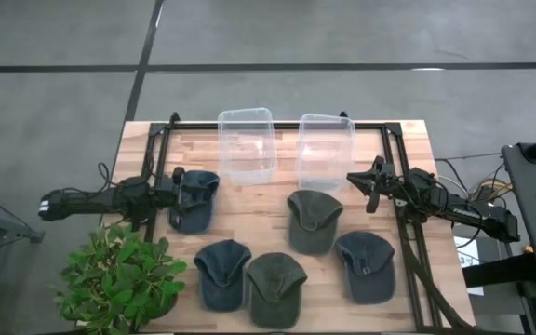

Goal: Pick & Place hat
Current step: Put the bottom right blue cap into the left transparent bin

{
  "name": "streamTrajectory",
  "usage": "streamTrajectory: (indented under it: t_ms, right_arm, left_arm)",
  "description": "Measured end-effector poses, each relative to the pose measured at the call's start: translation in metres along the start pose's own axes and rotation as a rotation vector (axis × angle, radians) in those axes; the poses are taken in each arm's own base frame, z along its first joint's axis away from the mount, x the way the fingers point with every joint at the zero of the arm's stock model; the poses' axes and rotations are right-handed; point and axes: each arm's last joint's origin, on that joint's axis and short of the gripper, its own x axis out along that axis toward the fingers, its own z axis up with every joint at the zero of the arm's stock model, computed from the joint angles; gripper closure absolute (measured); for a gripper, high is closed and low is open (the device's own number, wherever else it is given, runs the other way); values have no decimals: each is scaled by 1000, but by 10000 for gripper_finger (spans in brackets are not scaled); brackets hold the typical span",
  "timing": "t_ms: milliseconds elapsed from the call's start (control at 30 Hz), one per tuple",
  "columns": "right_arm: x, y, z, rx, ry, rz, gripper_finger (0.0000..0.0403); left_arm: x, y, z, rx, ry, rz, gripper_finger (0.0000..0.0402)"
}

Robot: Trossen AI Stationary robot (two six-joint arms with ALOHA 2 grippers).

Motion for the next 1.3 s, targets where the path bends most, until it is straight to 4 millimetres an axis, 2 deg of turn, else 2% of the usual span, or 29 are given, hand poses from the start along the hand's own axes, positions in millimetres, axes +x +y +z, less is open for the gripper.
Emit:
streamTrajectory:
  t_ms: [233,700,933,1133,1300]
  right_arm:
    - [0,0,0,73,1,2,360]
    - [-1,2,6,72,-9,17,360]
    - [-14,19,46,65,-6,151,360]
    - [-35,35,88,75,151,141,360]
    - [-42,47,116,153,355,97,360]
  left_arm:
    - [0,0,1,-97,-8,1,184]
    - [0,0,1,-100,-8,1,184]
    - [0,0,1,-100,-8,0,184]
    - [0,0,0,-99,-6,1,184]
    - [0,0,0,-99,-2,1,184]
